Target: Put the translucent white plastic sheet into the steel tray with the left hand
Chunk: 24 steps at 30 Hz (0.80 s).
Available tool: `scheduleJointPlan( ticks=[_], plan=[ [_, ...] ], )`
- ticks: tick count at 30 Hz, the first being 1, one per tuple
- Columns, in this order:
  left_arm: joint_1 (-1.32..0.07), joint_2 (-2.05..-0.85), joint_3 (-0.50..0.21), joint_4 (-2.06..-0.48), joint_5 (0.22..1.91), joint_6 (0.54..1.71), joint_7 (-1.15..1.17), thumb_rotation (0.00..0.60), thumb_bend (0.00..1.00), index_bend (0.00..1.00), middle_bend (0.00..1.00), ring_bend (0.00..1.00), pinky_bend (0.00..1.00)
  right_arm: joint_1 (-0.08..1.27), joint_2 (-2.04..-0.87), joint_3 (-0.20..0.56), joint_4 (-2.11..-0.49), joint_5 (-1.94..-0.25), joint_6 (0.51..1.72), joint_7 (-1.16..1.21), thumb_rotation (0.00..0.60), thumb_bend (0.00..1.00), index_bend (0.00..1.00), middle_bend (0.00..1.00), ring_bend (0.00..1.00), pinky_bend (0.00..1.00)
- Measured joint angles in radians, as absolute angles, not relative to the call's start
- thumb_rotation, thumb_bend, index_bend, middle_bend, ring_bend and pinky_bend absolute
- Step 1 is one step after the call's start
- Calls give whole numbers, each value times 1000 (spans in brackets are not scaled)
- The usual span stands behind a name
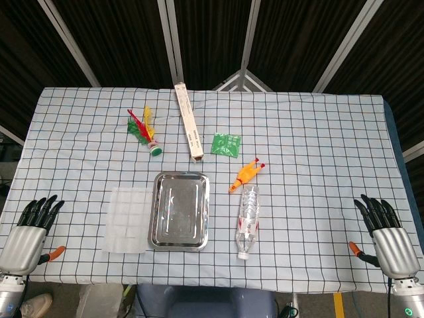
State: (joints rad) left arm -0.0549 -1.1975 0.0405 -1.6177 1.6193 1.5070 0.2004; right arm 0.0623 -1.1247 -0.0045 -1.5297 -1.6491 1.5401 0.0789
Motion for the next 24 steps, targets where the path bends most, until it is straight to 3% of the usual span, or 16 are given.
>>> scheduleJointPlan(
  ticks=[19,24],
  plan=[
    [-61,-1203,54,-1616,1624,1479,220,600,68,2,0,0,0,63,-1125,-5,-1531,-1648,1538,78,600,290,0,0,0,0],
    [-70,-1211,75,-1611,1632,1439,241,600,69,147,0,0,0,62,-1126,-5,-1534,-1646,1537,76,600,291,0,0,0,0]
  ],
)
